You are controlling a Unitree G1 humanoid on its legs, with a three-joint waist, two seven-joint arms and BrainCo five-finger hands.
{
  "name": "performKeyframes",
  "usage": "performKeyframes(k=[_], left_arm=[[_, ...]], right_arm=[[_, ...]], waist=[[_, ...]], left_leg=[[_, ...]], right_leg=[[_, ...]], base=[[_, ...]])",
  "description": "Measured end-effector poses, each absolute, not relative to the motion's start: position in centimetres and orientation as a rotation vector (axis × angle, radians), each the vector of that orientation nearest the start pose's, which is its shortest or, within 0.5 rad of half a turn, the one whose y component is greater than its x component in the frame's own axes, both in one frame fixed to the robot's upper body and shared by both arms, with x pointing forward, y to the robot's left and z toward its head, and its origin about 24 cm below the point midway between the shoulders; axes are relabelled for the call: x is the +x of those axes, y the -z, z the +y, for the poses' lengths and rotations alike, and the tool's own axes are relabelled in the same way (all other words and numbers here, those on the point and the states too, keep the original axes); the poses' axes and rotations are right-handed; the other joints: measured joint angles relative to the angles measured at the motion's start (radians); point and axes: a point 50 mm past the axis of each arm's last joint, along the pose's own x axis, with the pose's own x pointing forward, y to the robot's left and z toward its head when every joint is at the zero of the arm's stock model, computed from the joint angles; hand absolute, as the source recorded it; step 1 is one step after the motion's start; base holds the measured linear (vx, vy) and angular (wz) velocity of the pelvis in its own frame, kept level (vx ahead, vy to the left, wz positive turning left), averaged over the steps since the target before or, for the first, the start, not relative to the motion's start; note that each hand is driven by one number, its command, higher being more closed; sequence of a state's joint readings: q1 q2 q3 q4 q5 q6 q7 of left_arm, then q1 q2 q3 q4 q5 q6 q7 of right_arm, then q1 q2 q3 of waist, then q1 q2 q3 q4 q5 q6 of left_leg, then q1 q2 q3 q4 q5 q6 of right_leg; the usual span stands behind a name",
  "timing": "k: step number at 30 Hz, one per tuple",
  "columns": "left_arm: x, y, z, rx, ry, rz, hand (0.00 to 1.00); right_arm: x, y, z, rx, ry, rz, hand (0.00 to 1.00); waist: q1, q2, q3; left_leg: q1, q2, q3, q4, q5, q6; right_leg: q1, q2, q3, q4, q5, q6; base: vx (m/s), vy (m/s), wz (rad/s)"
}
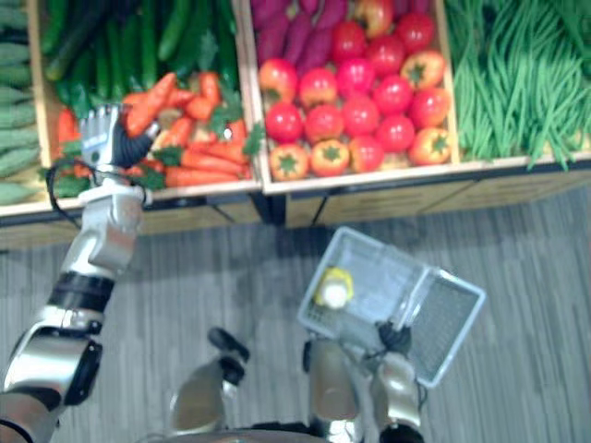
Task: Pick vegetable in the basket
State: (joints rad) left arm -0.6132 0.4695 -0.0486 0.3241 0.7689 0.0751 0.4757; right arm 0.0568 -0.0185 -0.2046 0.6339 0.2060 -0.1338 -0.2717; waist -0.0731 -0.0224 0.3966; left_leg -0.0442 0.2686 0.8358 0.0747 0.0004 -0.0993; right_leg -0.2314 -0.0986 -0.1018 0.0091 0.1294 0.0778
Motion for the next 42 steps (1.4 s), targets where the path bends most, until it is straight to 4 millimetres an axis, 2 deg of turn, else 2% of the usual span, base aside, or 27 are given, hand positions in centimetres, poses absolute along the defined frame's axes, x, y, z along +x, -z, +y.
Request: performKeyframes(k=[5,8,9,10,12,13,14,16,17,18,19,20,21,22,23,24,25,26,28,30,31,34,35,36,38,40,42], left_arm=[[31.2,-16.6,21.9,1.094,-0.618,-0.524,1.0],[29.4,-15.3,22.4,1.074,-0.641,-0.5,1.0],[27.5,-14.1,23.4,1.06,-0.682,-0.46,1.0],[26.8,-13.6,23.5,1.051,-0.691,-0.444,1.0],[24.8,-11.1,22.5,0.982,-0.663,-0.389,1.0],[24.6,-10.6,21.9,0.956,-0.643,-0.381,1.0],[24.7,-10.0,20.2,0.899,-0.59,-0.388,1.0],[24.9,-9.0,17.6,0.857,-0.471,-0.407,1.0],[24.9,-8.0,15.7,0.814,-0.369,-0.399,1.0],[24.9,-7.4,14.7,0.796,-0.319,-0.39,1.0],[24.8,-6.5,12.8,0.749,-0.217,-0.372,1.0],[24.8,-5.5,11.4,0.721,-0.14,-0.345,1.0],[24.8,-5.2,10.8,0.7,-0.113,-0.328,1.0],[24.6,-4.3,10.3,0.687,-0.071,-0.285,1.0],[24.2,-3.2,10.2,0.693,-0.028,-0.237,1.0],[24.1,-2.6,10.4,0.697,-0.022,-0.207,1.0],[24.3,-1.5,10.8,0.71,0.014,-0.157,1.0],[24.5,-1.1,10.0,0.698,0.068,-0.139,1.0],[24.1,-0.2,9.0,0.682,0.124,-0.104,1.0],[23.6,0.8,7.9,0.661,0.198,-0.068,1.0],[23.4,1.2,7.7,0.659,0.211,-0.05,1.0],[22.6,3.4,7.7,0.682,0.254,0.049,1.0],[22.1,4.0,7.6,0.678,0.265,0.072,1.0],[22.0,4.1,7.6,0.672,0.261,0.076,1.0],[21.8,4.2,7.5,0.669,0.259,0.081,1.0],[21.6,4.5,7.1,0.67,0.271,0.087,1.0],[21.5,4.9,6.2,0.674,0.296,0.099,1.0]], right_arm=[[14.6,11.6,-21.7,0.17,0.622,0.675,1.0],[14.3,11.8,-21.7,0.172,0.622,0.694,1.0],[14.7,11.7,-21.6,0.154,0.596,0.687,1.0],[14.8,11.6,-21.7,0.138,0.583,0.685,1.0],[14.6,11.4,-23.3,0.08,0.574,0.701,1.0],[14.5,11.4,-23.5,0.068,0.572,0.704,1.0],[14.6,10.9,-23.7,0.043,0.565,0.684,1.0],[15.3,10.1,-23.1,0.032,0.542,0.643,1.0],[15.6,9.6,-22.5,0.039,0.527,0.614,1.0],[15.6,9.3,-22.2,0.044,0.526,0.6,1.0],[16.1,8.7,-21.8,0.045,0.515,0.566,1.0],[16.9,8.0,-21.4,0.03,0.493,0.529,1.0],[17.4,7.5,-21.2,0.016,0.484,0.504,1.0],[18.1,6.7,-21.1,-0.009,0.473,0.463,1.0],[18.4,6.3,-20.5,-0.04,0.432,0.446,1.0],[19.2,6.0,-19.7,-0.046,0.394,0.429,1.0],[20.6,5.3,-17.9,-0.04,0.323,0.384,1.0],[21.9,4.1,-17.1,-0.034,0.295,0.328,1.0],[23.0,3.5,-15.9,-0.033,0.242,0.3,1.0],[23.4,3.1,-14.8,-0.03,0.195,0.284,1.0],[23.4,3.1,-14.5,-0.031,0.177,0.282,1.0],[22.8,3.5,-12.7,-0.044,0.069,0.305,1.0],[22.4,3.9,-11.8,-0.054,0.01,0.329,1.0],[22.3,4.0,-11.5,-0.057,-0.01,0.335,1.0],[22.1,4.0,-10.7,-0.07,-0.07,0.336,1.0],[22.1,3.7,-10.3,-0.054,-0.091,0.325,1.0],[22.2,3.1,-10.1,-0.025,-0.095,0.302,1.0]], waist=[[-0.003,0.005,-0.118],[0.001,-0.001,-0.132],[0.008,-0.003,-0.137],[0.013,0.003,-0.141],[0.026,0.064,-0.191],[0.025,0.071,-0.206],[0.013,0.082,-0.221],[0.001,0.035,-0.217],[-0.007,0.016,-0.216],[-0.009,0.011,-0.218],[-0.009,0.005,-0.217],[-0.007,0.019,-0.218],[-0.008,0.024,-0.216],[-0.008,0.007,-0.217],[0.003,-0.016,-0.22],[0.004,-0.018,-0.219],[0.021,-0.031,-0.221],[0.034,0.0,-0.224],[0.034,0.01,-0.231],[0.051,0.01,-0.235],[0.051,0.009,-0.236],[0.047,0.006,-0.234],[0.052,0.001,-0.234],[0.054,0.0,-0.234],[0.063,-0.003,-0.232],[0.062,-0.005,-0.234],[0.051,0.002,-0.238]], left_leg=[[0.056,-0.007,-0.024,-0.005,-0.008,-0.01],[0.083,0.002,-0.086,0.056,-0.044,-0.012],[0.049,0.012,-0.294,0.182,-0.108,0.043],[0.026,0.002,-0.407,0.228,-0.153,0.037],[0.025,-0.057,-0.757,0.282,-0.295,-0.015],[0.035,-0.068,-0.801,0.262,-0.316,-0.023],[0.06,-0.089,-0.807,0.21,-0.351,-0.022],[0.087,-0.14,-0.725,0.178,-0.347,-0.016],[0.103,-0.158,-0.67,0.182,-0.349,-0.01],[0.106,-0.16,-0.641,0.189,-0.35,-0.007],[0.111,-0.169,-0.576,0.19,-0.341,0.012],[0.115,-0.151,-0.505,0.159,-0.313,0.051],[0.129,-0.148,-0.466,0.131,-0.312,0.051],[0.171,-0.168,-0.396,0.104,-0.309,0.049],[0.196,-0.193,-0.339,0.143,-0.318,0.054],[0.182,-0.187,-0.315,0.188,-0.317,0.058],[0.122,-0.209,-0.331,0.188,-0.34,0.106],[0.102,-0.18,-0.228,0.09,-0.257,0.111],[0.116,-0.171,-0.12,0.083,-0.25,0.114],[0.119,-0.159,-0.016,0.089,-0.249,0.112],[0.118,-0.153,0.012,0.093,-0.247,0.11],[0.117,-0.059,0.093,0.237,-0.248,0.108],[0.092,0.014,0.018,0.41,-0.253,0.114],[0.067,0.026,-0.046,0.458,-0.263,0.113],[-0.003,-0.029,-0.342,0.444,-0.298,0.074],[-0.006,-0.086,-0.499,0.308,-0.295,0.059],[0.0,-0.093,-0.516,0.183,-0.206,0.059]], right_leg=[[0.064,0.012,0.003,-0.014,-0.03,-0.001],[0.082,0.025,0.067,-0.017,-0.033,-0.002],[0.079,0.04,0.146,-0.01,-0.032,-0.002],[0.077,0.047,0.178,-0.008,-0.034,-0.002],[0.049,0.109,0.307,-0.006,-0.024,0.001],[0.036,0.117,0.328,-0.009,-0.017,0.008],[0.015,0.119,0.361,-0.019,0.008,0.024],[-0.007,0.085,0.432,-0.032,0.054,0.039],[-0.011,0.072,0.45,-0.038,0.069,0.022],[-0.016,0.06,0.42,-0.045,0.061,-0.025],[-0.051,0.032,0.261,-0.028,-0.012,-0.194],[-0.098,0.002,0.071,0.03,-0.083,-0.236],[-0.135,-0.015,-0.02,0.128,-0.08,-0.221],[-0.163,-0.066,-0.164,0.339,-0.092,-0.239],[-0.128,-0.083,-0.304,0.355,-0.081,-0.264],[-0.124,-0.071,-0.336,0.33,-0.029,-0.293],[-0.099,-0.008,-0.275,0.127,0.163,-0.282],[-0.103,-0.006,-0.364,0.21,0.036,-0.321],[-0.064,-0.087,-0.512,0.411,-0.184,-0.204],[0.012,-0.125,-0.541,0.401,-0.283,-0.065],[0.025,-0.12,-0.519,0.365,-0.29,-0.056],[0.08,-0.015,-0.423,0.187,-0.224,-0.093],[0.124,0.031,-0.354,0.13,-0.203,-0.114],[0.131,0.044,-0.327,0.122,-0.203,-0.114],[0.132,0.068,-0.248,0.097,-0.192,-0.109],[0.138,0.084,-0.204,0.069,-0.173,-0.111],[0.147,0.106,-0.191,0.057,-0.168,-0.113]], base=[[0.0,-0.026,0.01],[-0.06,-0.035,-0.64],[-0.06,-0.048,-1.27],[-0.1,0.031,-1.83],[-0.15,0.214,-1.82],[-0.11,0.258,-1.43],[-0.03,0.11,-0.88],[-0.13,0.203,-1.09],[-0.17,0.203,-1.15],[-0.13,0.157,-1.3],[-0.12,0.151,-1.45],[-0.1,0.128,-1.55],[-0.02,0.085,-1.57],[0.05,0.074,-1.82],[0.05,0.101,-2.09],[-0.22,0.112,-2.44],[-0.33,0.078,-2.54],[-0.4,0.07,-2.42],[-0.16,0.043,-1.76],[-0.03,-0.027,-1.58],[0.01,-0.142,-1.77],[0.05,-0.221,-1.16],[0.03,-0.205,-1.08],[0.02,-0.261,-1.33],[-0.01,-0.129,-1.27],[0.03,-0.078,-0.96],[0.07,0.01,-0.38]])
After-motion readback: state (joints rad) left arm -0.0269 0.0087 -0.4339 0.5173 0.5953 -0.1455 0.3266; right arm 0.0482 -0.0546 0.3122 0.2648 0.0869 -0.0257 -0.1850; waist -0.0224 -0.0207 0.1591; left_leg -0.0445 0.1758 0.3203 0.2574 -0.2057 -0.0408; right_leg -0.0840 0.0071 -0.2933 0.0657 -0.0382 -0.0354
